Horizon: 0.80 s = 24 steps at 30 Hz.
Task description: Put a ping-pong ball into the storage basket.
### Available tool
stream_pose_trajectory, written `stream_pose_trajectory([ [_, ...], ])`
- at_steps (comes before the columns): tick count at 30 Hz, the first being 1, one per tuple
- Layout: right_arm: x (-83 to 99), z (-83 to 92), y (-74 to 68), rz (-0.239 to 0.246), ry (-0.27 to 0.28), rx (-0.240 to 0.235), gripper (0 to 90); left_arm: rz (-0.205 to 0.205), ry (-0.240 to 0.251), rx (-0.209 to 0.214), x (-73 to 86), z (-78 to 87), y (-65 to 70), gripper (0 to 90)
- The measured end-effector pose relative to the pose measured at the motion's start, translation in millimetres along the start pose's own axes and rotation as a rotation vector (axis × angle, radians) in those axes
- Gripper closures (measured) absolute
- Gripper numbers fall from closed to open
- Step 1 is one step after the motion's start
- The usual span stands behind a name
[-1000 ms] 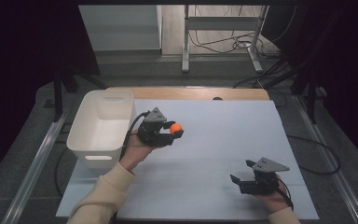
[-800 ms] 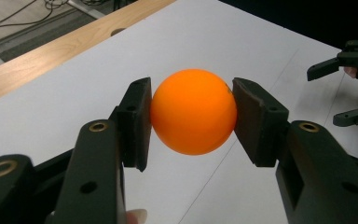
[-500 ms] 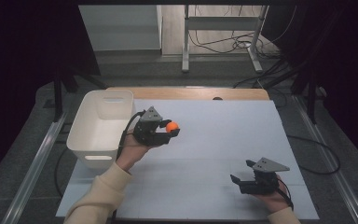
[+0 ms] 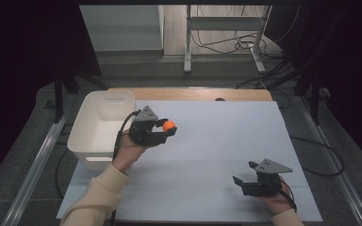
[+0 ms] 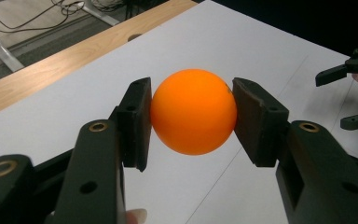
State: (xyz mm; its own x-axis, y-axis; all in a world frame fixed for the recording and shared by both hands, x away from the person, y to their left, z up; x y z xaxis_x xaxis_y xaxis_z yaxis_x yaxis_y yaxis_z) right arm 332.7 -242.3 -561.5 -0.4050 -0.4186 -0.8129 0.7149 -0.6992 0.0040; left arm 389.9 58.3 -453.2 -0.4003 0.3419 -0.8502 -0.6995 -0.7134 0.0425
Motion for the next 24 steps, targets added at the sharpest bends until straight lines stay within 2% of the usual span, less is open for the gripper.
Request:
stream_pose_trajectory([
  [24, -0.1, 0.0, 0.0, 0.000, 0.000, 0.000, 15.3, 0.018, 0.027, -0.040, -1.8, 20.2, -16.3, 50.0],
])
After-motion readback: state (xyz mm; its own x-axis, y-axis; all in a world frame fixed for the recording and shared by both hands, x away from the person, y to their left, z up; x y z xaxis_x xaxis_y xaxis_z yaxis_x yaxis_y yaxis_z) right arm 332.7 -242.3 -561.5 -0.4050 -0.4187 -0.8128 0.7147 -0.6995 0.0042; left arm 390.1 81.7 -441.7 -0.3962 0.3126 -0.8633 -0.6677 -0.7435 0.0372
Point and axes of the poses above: each handheld gripper's, and its own axes: z roughly backward along the jaws, x roughly out of its underside, y roughly to its right, the point moved 9 cm from there along -z, roughly forward along the jaws, and after that the axes turned 3 degrees about -x, right-handed, at the moved point
